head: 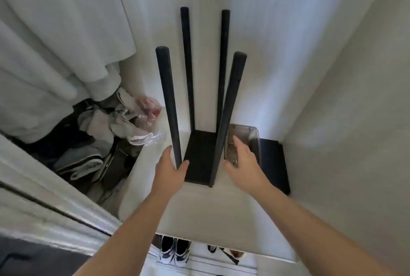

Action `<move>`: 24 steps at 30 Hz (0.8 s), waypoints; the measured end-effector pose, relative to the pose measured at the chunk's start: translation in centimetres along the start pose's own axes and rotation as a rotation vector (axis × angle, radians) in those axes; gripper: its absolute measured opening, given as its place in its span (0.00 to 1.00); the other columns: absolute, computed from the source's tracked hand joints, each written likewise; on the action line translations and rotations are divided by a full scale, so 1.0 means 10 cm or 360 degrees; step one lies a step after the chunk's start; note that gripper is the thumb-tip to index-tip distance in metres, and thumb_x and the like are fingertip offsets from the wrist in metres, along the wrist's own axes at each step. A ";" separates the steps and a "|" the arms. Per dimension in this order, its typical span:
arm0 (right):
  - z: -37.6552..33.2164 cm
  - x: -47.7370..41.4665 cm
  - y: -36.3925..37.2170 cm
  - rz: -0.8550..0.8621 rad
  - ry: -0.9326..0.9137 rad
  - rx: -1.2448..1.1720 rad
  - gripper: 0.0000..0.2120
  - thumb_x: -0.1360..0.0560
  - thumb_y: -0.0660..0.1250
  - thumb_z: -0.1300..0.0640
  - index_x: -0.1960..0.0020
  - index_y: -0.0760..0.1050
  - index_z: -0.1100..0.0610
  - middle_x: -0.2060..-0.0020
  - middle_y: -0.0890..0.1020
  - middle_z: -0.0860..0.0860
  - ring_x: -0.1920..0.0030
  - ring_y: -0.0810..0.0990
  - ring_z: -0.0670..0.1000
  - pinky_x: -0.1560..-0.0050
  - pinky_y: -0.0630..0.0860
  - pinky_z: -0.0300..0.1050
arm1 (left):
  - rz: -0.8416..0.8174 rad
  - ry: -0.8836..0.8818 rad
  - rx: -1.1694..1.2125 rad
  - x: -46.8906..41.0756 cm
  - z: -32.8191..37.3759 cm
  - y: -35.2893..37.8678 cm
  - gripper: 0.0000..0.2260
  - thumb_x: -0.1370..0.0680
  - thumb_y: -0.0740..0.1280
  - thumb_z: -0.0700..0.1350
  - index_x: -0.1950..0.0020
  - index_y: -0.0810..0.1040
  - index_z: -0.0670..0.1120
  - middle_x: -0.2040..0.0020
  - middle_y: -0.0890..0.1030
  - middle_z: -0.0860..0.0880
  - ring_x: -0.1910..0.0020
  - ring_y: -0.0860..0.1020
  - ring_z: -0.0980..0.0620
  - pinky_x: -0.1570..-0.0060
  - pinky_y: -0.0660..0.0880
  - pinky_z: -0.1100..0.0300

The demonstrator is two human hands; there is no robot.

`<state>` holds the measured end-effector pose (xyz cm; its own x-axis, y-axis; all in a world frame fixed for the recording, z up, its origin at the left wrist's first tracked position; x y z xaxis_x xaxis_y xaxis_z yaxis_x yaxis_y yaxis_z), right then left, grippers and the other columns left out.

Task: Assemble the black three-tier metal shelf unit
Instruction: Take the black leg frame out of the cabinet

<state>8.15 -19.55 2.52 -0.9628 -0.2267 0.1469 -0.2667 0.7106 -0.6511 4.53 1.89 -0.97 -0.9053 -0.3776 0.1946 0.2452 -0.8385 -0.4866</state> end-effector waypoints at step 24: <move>-0.49 0.08 -0.18 0.0117 0.0019 -0.0379 0.19 0.19 0.66 0.64 0.34 0.68 0.46 0.43 0.81 0.43 0.42 0.79 0.44 0.36 0.75 0.44 | 0.0057 0.0314 0.0052 -0.03 0.41 -0.35 0.09 0.20 0.68 0.41 0.41 0.75 0.49 0.50 0.81 0.57 0.49 0.79 0.61 0.53 0.72 0.69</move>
<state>7.61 -17.75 7.50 -0.9801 -0.1617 0.1155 -0.1973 0.8623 -0.4664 5.32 3.35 4.19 -0.9455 -0.3256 0.0054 0.2865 -0.8395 -0.4617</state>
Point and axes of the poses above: each hand's wrist, its own x-axis away from the middle knuckle, its own y-axis out of the palm, z = x × y, the point moved 5 cm from there along -x, towards the middle knuckle
